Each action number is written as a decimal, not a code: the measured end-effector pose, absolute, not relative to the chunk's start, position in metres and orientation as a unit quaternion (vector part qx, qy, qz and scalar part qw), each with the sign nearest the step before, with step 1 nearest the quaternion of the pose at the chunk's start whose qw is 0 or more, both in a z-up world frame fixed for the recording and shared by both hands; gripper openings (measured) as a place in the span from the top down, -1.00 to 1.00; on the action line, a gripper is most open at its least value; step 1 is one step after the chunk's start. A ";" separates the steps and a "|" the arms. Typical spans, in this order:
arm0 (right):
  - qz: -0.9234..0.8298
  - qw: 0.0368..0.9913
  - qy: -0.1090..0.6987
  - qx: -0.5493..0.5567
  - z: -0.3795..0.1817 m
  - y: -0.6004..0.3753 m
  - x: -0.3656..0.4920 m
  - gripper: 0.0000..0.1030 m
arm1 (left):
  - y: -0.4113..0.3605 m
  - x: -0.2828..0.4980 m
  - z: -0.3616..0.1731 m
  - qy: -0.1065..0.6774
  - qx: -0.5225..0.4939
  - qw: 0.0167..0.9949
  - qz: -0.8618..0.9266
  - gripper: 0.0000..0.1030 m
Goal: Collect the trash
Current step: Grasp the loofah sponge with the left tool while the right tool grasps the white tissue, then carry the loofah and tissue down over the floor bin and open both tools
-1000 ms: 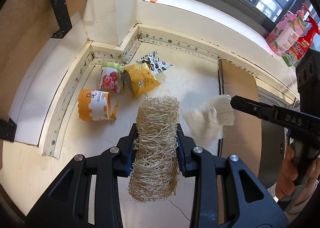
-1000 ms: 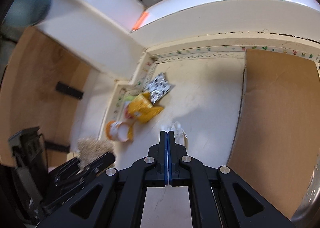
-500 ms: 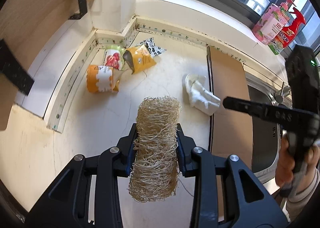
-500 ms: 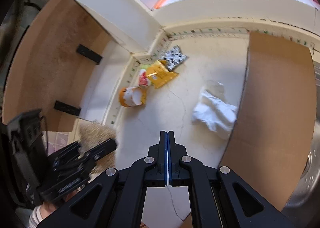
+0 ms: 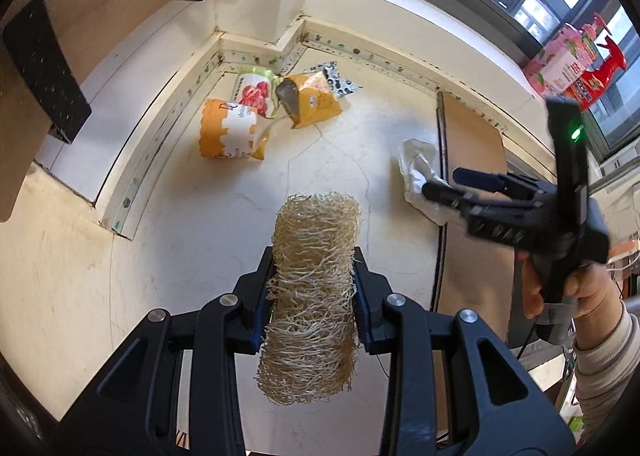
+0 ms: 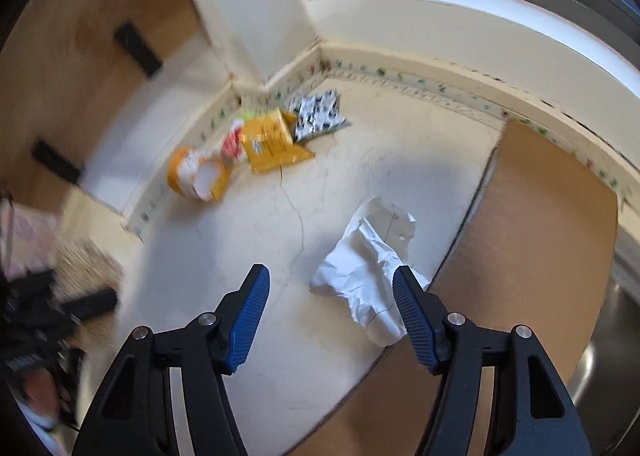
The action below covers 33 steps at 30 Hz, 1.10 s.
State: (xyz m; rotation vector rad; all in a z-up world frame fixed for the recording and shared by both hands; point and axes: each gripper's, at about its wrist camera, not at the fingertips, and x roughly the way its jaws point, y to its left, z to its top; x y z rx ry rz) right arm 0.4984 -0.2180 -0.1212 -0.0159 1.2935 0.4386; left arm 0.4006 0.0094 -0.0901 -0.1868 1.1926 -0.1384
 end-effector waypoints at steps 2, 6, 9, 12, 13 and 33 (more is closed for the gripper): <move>0.205 0.771 0.601 -0.048 -0.134 -0.206 0.497 -0.27 | 0.012 0.403 -0.092 0.562 -0.091 0.820 -0.061 0.41; 0.200 0.771 0.595 -0.108 -0.153 -0.193 0.497 -0.27 | 0.017 0.408 -0.096 0.564 -0.100 0.818 -0.055 0.41; 0.198 0.772 0.591 -0.123 -0.161 -0.189 0.500 -0.21 | 0.020 0.411 -0.099 0.566 -0.105 0.816 -0.050 0.41; 0.201 0.775 0.586 -0.124 -0.163 -0.189 0.502 0.01 | 0.020 0.414 -0.103 0.569 -0.110 0.814 -0.050 0.41; 0.203 0.777 0.584 -0.123 -0.163 -0.190 0.502 0.08 | 0.020 0.414 -0.103 0.569 -0.110 0.813 -0.050 0.41; 0.227 0.790 0.563 0.086 -0.066 -0.198 0.385 0.54 | 0.013 0.332 -0.078 0.559 -0.070 0.815 -0.136 0.41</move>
